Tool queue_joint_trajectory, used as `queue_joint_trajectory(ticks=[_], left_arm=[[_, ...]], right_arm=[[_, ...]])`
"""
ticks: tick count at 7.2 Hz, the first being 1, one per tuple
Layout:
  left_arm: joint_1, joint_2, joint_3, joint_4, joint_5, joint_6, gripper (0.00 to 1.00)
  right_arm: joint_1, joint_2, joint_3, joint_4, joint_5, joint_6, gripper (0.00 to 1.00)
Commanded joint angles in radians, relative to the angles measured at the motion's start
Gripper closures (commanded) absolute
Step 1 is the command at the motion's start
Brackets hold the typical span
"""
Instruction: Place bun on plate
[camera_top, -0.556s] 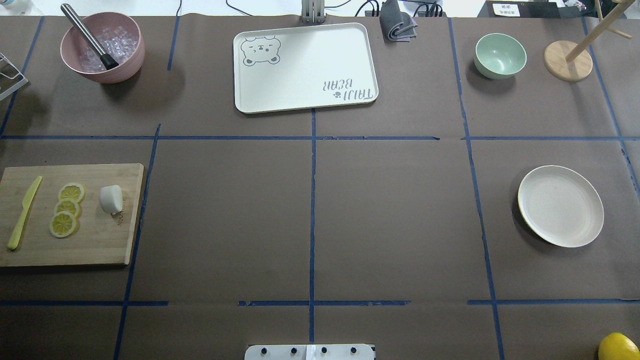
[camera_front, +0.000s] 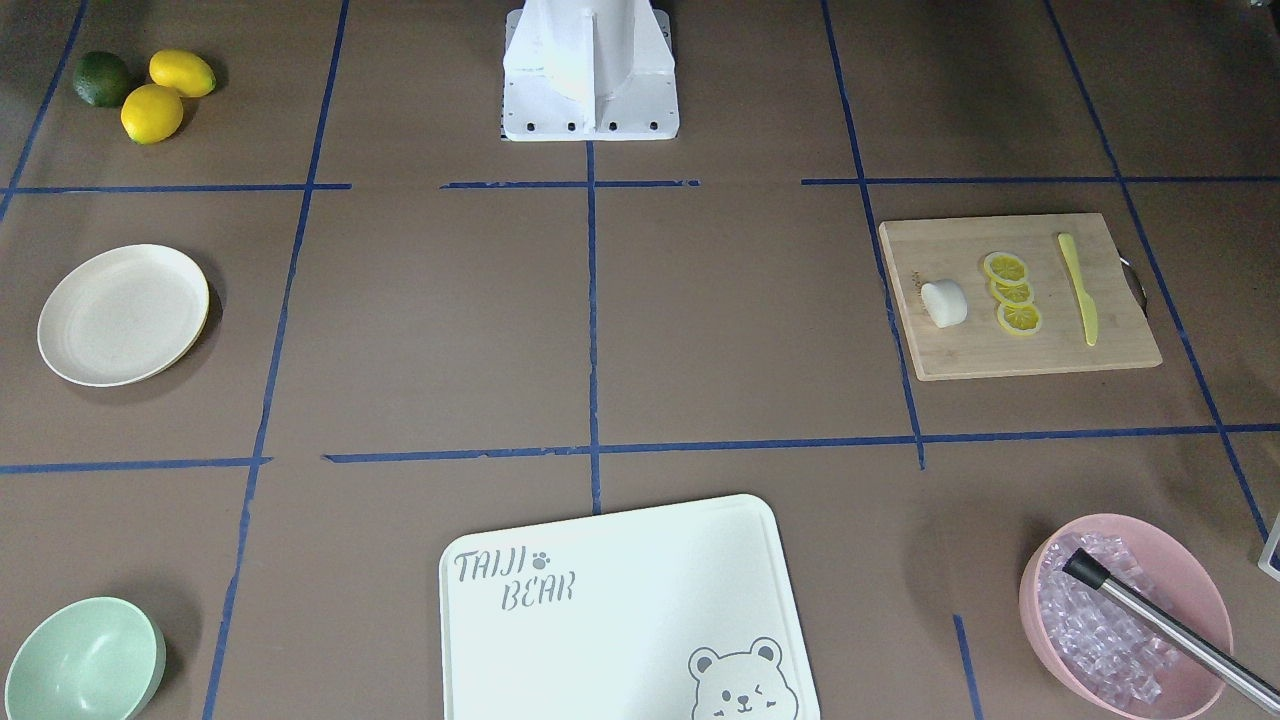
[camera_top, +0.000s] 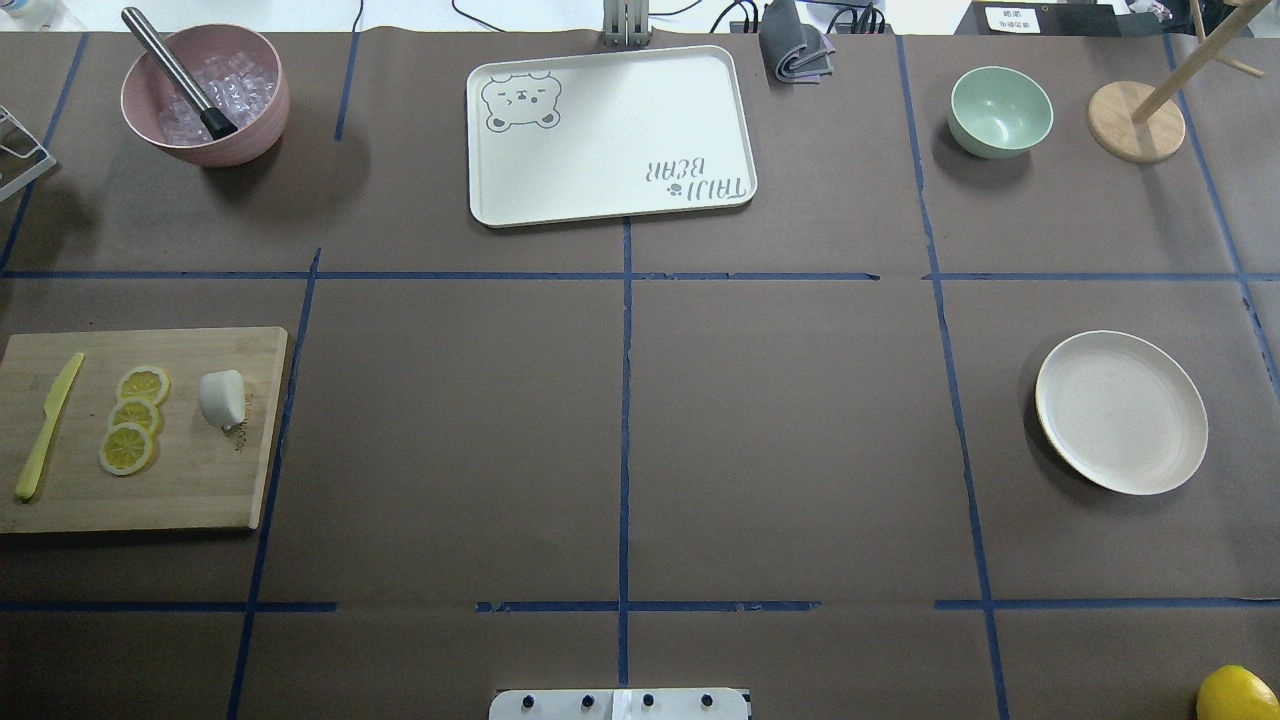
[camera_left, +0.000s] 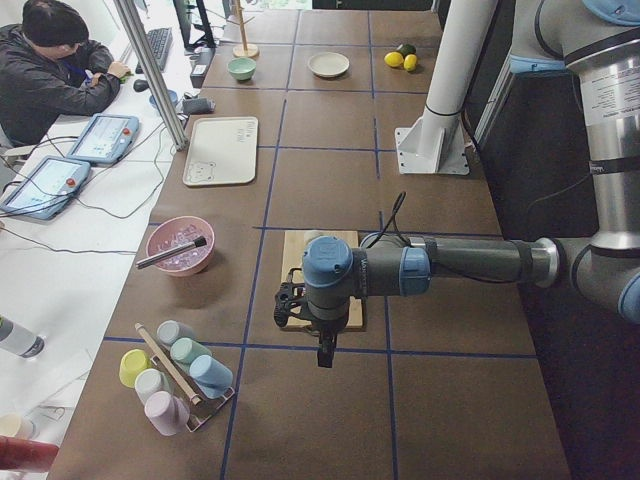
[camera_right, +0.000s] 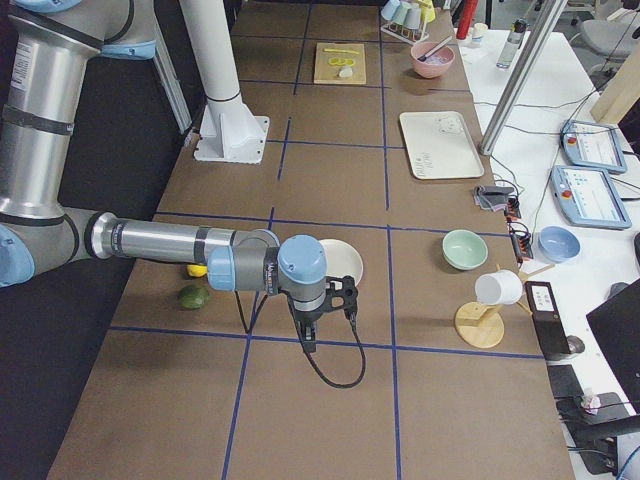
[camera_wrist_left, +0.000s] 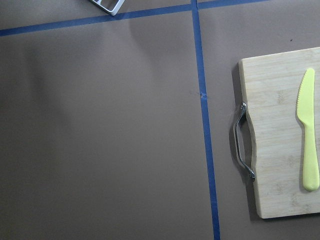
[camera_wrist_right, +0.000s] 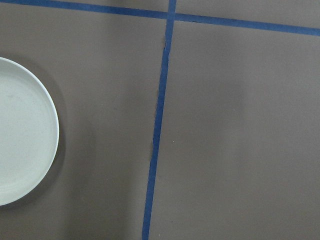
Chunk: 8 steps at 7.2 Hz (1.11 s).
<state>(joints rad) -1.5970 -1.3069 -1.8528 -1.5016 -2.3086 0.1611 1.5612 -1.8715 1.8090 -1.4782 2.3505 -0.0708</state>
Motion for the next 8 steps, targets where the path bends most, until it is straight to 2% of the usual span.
queue_joint_trajectory(ticks=[1, 2, 3, 4, 7, 8], left_arm=[[0.0, 0.0, 0.003, 0.001, 0.0, 0.0, 0.0], [0.0, 0.0, 0.003, 0.001, 0.0, 0.0, 0.0], [0.002, 0.0, 0.003, 0.001, 0.0, 0.0, 0.0], [0.0, 0.0, 0.0, 0.001, 0.0, 0.0, 0.0], [0.0, 0.001, -0.003, 0.0, 0.0, 0.0, 0.0], [0.0, 0.001, -0.005, 0.0, -0.002, 0.0, 0.0]], right_arm=[[-0.042, 0.014, -0.042, 0.036, 0.026, 0.006, 0.0], [-0.088, 0.021, -0.078, 0.146, 0.055, 0.009, 0.0], [-0.12, 0.038, -0.159, 0.271, 0.096, 0.029, 0.0], [-0.182, 0.087, -0.23, 0.365, 0.104, 0.154, 0.01], [-0.392, 0.117, -0.283, 0.683, 0.011, 0.643, 0.01], [-0.421, 0.117, -0.283, 0.723, 0.004, 0.695, 0.01]])
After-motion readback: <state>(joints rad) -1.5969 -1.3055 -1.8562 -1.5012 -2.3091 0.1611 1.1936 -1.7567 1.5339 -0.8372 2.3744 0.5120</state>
